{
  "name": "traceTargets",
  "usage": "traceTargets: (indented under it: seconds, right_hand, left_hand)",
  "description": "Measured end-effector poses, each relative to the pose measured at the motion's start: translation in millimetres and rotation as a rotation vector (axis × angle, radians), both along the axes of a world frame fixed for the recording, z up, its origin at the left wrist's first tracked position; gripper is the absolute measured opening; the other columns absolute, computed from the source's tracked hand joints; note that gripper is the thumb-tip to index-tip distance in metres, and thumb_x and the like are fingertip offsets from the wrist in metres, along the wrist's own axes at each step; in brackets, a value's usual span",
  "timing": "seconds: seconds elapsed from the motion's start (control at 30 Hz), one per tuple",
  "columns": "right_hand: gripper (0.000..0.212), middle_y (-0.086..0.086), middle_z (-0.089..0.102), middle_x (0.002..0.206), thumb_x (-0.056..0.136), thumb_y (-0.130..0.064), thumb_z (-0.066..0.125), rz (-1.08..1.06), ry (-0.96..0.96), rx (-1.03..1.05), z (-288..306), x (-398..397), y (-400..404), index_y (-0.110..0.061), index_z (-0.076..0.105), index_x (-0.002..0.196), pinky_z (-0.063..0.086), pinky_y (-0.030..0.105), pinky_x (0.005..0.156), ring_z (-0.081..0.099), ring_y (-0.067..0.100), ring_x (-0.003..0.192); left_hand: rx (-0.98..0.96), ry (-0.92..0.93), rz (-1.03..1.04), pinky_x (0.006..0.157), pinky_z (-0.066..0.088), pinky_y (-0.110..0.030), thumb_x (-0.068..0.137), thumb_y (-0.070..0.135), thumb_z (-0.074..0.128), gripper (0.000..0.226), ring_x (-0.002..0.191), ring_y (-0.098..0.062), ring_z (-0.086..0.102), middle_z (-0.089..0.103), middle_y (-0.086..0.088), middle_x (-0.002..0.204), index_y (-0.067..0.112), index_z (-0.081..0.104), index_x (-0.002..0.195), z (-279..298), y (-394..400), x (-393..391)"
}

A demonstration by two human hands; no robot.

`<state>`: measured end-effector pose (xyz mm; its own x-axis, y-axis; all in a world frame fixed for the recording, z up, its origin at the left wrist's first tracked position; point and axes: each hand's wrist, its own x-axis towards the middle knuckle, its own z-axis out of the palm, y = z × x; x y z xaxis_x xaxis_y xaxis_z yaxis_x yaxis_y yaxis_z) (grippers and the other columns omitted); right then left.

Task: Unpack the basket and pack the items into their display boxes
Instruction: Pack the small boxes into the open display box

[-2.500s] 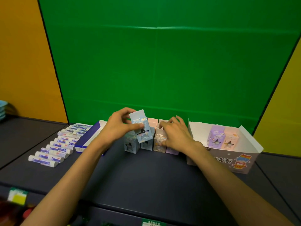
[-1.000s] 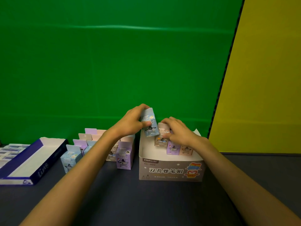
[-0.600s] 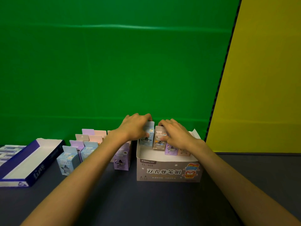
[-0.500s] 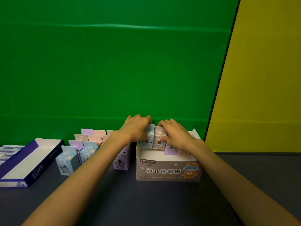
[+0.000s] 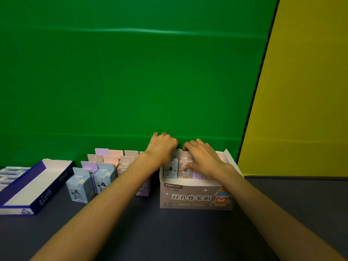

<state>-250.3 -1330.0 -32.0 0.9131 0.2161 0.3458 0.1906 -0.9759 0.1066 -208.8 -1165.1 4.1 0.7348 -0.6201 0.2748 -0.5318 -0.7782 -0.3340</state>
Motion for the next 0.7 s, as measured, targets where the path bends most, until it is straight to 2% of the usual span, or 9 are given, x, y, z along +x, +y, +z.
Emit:
traceTargets:
  seconds: [0.13,0.3,0.37,0.47,0.6,0.7]
  right_hand:
    - [0.051,-0.001,0.055,0.118,0.081,-0.036,0.078,-0.011,-0.014,-0.001,1.5,-1.8,3.9,-0.022,0.049,0.121,0.040,0.037,0.089,0.047,0.020,0.110]
    - [0.033,-0.002,0.049,0.110,0.082,-0.035,0.076,-0.006,0.000,-0.022,1.8,-5.0,4.7,-0.023,0.057,0.105,0.039,0.035,0.085,0.045,0.019,0.105]
    - [0.031,-0.002,0.046,0.110,0.082,-0.036,0.076,0.000,0.005,-0.012,2.8,-6.5,3.2,-0.023,0.060,0.105,0.037,0.035,0.083,0.045,0.019,0.104]
    - [0.029,-0.002,0.047,0.111,0.087,-0.039,0.071,0.022,-0.014,0.025,5.6,-10.0,0.4,-0.024,0.063,0.110,0.038,0.036,0.087,0.045,0.019,0.108]
    - [0.029,-0.001,0.055,0.117,0.094,-0.040,0.061,0.079,-0.022,0.222,14.8,-21.6,6.8,-0.025,0.063,0.119,0.041,0.039,0.093,0.049,0.019,0.113]
    - [0.029,-0.002,0.059,0.114,0.094,-0.039,0.060,0.148,-0.012,0.347,22.8,-31.8,22.6,-0.025,0.063,0.120,0.040,0.035,0.088,0.052,0.018,0.109]
  left_hand:
    - [0.052,-0.018,0.046,0.098,0.038,-0.044,0.085,0.017,0.061,0.016,0.113,-0.027,0.054,0.067,-0.006,0.106,0.019,0.066,0.100,-1.8,-2.3,-0.4]
    - [0.065,0.014,0.060,0.096,0.040,-0.043,0.082,0.020,0.065,0.015,0.113,-0.027,0.052,0.068,-0.006,0.102,0.018,0.067,0.097,-9.3,-2.6,0.4]
    - [-0.001,0.050,0.041,0.095,0.040,-0.042,0.081,0.026,0.065,0.016,0.111,-0.027,0.053,0.068,-0.005,0.100,0.021,0.068,0.096,-8.9,0.5,0.1]
    - [-0.205,0.104,-0.021,0.092,0.041,-0.039,0.086,0.039,0.061,0.025,0.111,-0.026,0.055,0.069,-0.002,0.106,0.027,0.069,0.107,-4.0,11.9,-3.3]
    - [-0.428,0.123,-0.055,0.091,0.047,-0.038,0.090,0.047,0.059,0.039,0.115,-0.024,0.057,0.066,0.000,0.122,0.029,0.062,0.125,3.3,41.1,-16.4]
    - [-0.511,0.154,-0.016,0.097,0.049,-0.042,0.088,0.053,0.057,0.051,0.122,-0.023,0.056,0.063,0.002,0.132,0.030,0.058,0.132,3.7,71.2,-31.4]
